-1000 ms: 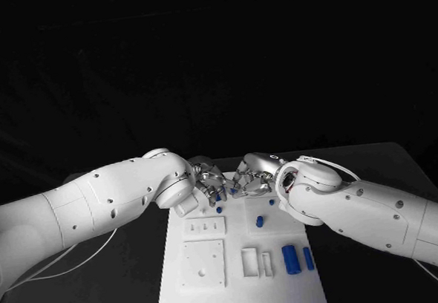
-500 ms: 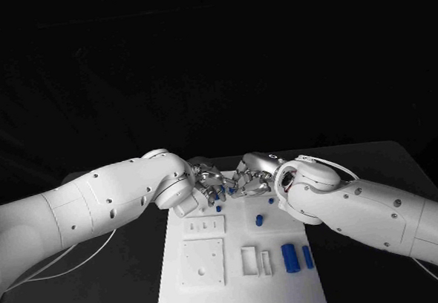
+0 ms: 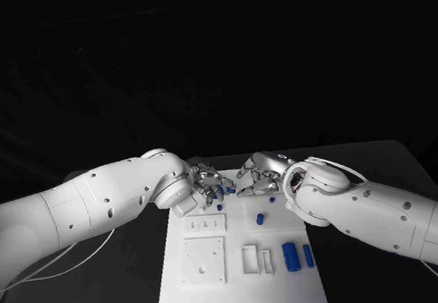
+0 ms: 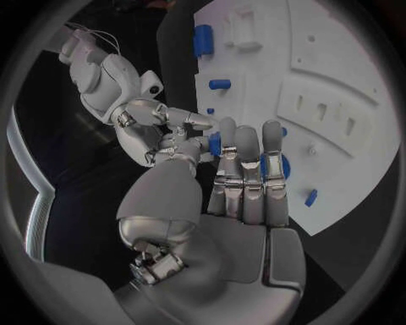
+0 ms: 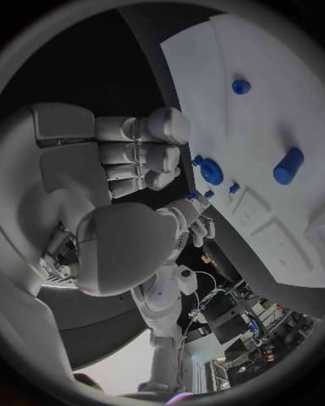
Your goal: Assemble the parts on the task board
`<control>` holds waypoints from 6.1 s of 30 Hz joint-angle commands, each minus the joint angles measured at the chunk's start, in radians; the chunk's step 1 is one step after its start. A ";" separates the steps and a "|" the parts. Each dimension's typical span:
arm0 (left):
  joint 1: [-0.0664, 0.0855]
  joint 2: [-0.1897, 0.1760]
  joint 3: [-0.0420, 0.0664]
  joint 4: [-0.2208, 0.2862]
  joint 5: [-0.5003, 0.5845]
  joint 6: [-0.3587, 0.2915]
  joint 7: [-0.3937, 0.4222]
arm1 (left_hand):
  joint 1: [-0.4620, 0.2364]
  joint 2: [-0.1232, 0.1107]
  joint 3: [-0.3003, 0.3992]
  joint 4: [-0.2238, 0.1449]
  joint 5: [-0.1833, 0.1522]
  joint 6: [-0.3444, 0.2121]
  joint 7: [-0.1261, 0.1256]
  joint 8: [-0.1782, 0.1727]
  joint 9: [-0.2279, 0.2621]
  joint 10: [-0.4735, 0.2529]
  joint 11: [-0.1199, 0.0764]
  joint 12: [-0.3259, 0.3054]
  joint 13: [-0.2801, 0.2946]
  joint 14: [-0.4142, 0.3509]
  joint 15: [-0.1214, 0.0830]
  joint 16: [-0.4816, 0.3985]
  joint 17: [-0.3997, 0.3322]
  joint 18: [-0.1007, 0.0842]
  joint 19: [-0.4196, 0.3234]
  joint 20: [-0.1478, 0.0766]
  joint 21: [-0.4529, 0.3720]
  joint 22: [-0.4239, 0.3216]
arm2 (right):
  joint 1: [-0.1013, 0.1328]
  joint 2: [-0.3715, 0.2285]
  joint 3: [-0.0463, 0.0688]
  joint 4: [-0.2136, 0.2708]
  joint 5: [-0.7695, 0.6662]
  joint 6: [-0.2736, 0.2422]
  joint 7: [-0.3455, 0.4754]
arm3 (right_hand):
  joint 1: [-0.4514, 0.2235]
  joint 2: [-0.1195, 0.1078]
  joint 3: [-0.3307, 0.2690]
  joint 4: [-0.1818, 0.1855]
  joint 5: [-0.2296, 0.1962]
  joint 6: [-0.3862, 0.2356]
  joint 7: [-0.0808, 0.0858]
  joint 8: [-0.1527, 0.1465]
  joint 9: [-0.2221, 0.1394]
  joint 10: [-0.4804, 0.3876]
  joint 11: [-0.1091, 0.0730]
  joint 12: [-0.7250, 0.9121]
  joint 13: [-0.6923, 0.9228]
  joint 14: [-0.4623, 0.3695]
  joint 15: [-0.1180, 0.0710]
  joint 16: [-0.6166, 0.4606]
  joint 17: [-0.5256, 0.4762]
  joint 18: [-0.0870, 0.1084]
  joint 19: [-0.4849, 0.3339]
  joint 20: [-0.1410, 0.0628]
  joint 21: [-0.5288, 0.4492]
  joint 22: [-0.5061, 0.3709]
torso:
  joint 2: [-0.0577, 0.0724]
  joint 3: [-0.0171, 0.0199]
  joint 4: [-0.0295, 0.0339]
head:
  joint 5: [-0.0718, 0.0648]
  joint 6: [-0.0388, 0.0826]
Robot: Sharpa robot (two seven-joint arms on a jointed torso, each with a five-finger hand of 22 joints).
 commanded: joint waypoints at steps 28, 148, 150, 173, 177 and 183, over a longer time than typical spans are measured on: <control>-0.073 -0.095 -0.033 0.070 -0.279 -0.071 -0.075 | -0.016 0.006 0.127 -0.141 0.007 0.041 -0.028 0.001 0.100 0.042 -0.012 0.032 0.016 0.014 -0.012 0.020 0.006 -0.005 0.039 -0.009 -0.051 0.083 | -0.014 -0.183 0.170 -0.046 0.506 -0.194 0.157 | -0.049 0.039 0.150 -0.077 0.203 0.037 -0.002 -0.001 0.001 -0.074 -0.012 -0.121 -0.156 -0.006 -0.001 -0.099 -0.051 0.019 0.054 0.000 -0.149 0.036 | -0.028 0.0148 0.0005 | 0.050 -0.061; -0.089 -0.089 -0.022 0.083 -0.332 0.032 -0.129 | 0.005 -0.003 0.124 -0.138 0.019 0.044 -0.028 0.001 0.086 0.042 -0.015 0.050 0.030 0.015 -0.015 0.043 0.009 -0.008 0.089 -0.012 -0.174 0.239 | 0.013 -0.133 0.238 -0.169 0.564 -0.191 0.141 | -0.067 0.051 0.151 -0.110 0.243 0.051 -0.004 -0.002 0.001 -0.075 -0.013 -0.104 -0.168 -0.001 -0.003 -0.111 -0.028 0.023 0.053 0.000 -0.148 0.021 | -0.027 0.0130 -0.0015 | 0.042 -0.084; -0.081 -0.085 -0.022 0.078 -0.331 0.056 -0.133 | 0.007 -0.003 0.124 -0.139 0.019 0.044 -0.028 0.001 0.086 0.041 -0.015 0.050 0.030 0.015 -0.015 0.043 0.009 -0.008 0.090 -0.012 -0.176 0.241 | 0.012 -0.132 0.238 -0.170 0.563 -0.189 0.140 | -0.067 0.051 0.151 -0.110 0.243 0.051 -0.004 -0.002 0.001 -0.075 -0.013 -0.104 -0.168 -0.001 -0.003 -0.111 -0.028 0.023 0.053 0.000 -0.148 0.021 | -0.027 0.0133 -0.0018 | 0.043 -0.084; -0.061 -0.022 -0.023 -0.011 -0.376 0.195 -0.163 | 0.017 -0.001 0.125 -0.136 0.010 0.038 -0.025 0.001 0.085 0.039 -0.013 0.050 0.041 0.005 -0.014 0.056 0.011 -0.009 0.090 -0.012 -0.191 0.268 | 0.007 -0.123 0.238 -0.178 0.561 -0.172 0.129 | -0.067 0.053 0.148 -0.115 0.238 0.049 -0.004 -0.001 0.001 -0.077 -0.012 -0.105 -0.169 -0.001 -0.002 -0.113 -0.027 0.024 0.052 0.001 -0.149 0.020 | -0.027 0.0114 -0.0003 | 0.041 -0.098; -0.062 -0.019 -0.024 -0.013 -0.382 0.191 -0.160 | 0.017 -0.001 0.125 -0.136 0.010 0.038 -0.025 0.001 0.085 0.039 -0.013 0.050 0.041 0.005 -0.014 0.056 0.011 -0.009 0.090 -0.012 -0.191 0.268 | 0.007 -0.122 0.238 -0.178 0.561 -0.172 0.129 | -0.067 0.053 0.148 -0.115 0.238 0.049 -0.004 -0.001 0.001 -0.077 -0.012 -0.105 -0.169 -0.001 -0.002 -0.113 -0.027 0.024 0.052 0.001 -0.149 0.020 | -0.027 0.0116 0.0003 | 0.041 -0.099; -0.067 -0.019 -0.026 -0.009 -0.401 0.181 -0.153 | 0.018 0.000 0.126 -0.136 0.004 0.037 -0.025 0.000 0.085 0.038 -0.013 0.049 0.043 0.004 -0.014 0.058 0.010 -0.009 0.091 -0.011 -0.195 0.273 | 0.007 -0.121 0.238 -0.177 0.561 -0.172 0.129 | -0.067 0.053 0.148 -0.115 0.238 0.049 -0.004 -0.001 0.001 -0.077 -0.012 -0.105 -0.169 -0.001 -0.002 -0.113 -0.027 0.024 0.052 0.001 -0.149 0.020 | -0.027 0.0112 0.0003 | 0.041 -0.101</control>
